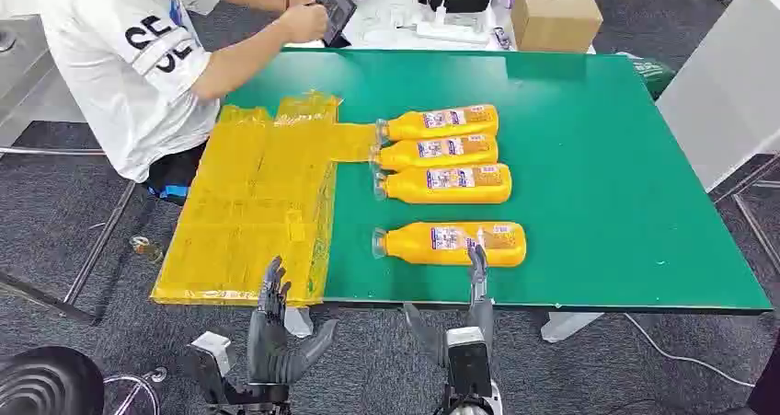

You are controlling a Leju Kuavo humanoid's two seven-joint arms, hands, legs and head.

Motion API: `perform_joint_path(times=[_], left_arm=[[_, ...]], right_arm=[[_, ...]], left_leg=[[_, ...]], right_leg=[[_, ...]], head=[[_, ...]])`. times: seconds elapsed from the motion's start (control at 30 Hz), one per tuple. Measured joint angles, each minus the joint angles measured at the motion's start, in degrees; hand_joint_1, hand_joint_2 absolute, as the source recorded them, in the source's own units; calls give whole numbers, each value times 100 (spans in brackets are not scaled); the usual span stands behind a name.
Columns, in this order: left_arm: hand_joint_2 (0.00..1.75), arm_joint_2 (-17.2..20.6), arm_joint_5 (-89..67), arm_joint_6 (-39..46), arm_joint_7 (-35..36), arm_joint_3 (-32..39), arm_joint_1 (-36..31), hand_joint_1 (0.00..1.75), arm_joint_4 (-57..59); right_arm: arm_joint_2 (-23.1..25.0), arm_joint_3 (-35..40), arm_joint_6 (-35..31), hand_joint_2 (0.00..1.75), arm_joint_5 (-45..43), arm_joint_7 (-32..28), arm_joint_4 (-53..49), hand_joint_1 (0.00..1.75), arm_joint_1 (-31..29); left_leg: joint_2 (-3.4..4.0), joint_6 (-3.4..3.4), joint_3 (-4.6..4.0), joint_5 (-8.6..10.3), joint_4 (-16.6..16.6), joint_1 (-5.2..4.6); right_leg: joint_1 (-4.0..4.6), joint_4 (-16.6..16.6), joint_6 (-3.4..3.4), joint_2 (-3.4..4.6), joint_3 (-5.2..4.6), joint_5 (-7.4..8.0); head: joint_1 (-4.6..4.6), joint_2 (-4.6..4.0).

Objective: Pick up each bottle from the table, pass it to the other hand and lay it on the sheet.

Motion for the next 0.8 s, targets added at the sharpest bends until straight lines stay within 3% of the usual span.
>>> perform_joint_path(times=[0.63,0.8], left_arm=[[175,-31,-79,-61,24,35,-13,0,7],[175,-35,-175,48,0,24,-75,0,24]], right_arm=[[0,-11,-52,175,0,0,31,0,-16],[-7,-118,-175,175,505,2,-50,0,-4]], left_leg=[[1,0,0,0,0,0],[1,0,0,0,0,0]], right_leg=[[0,0,0,0,-4,0],[0,0,0,0,-4,0]], head=[[0,0],[-2,0]])
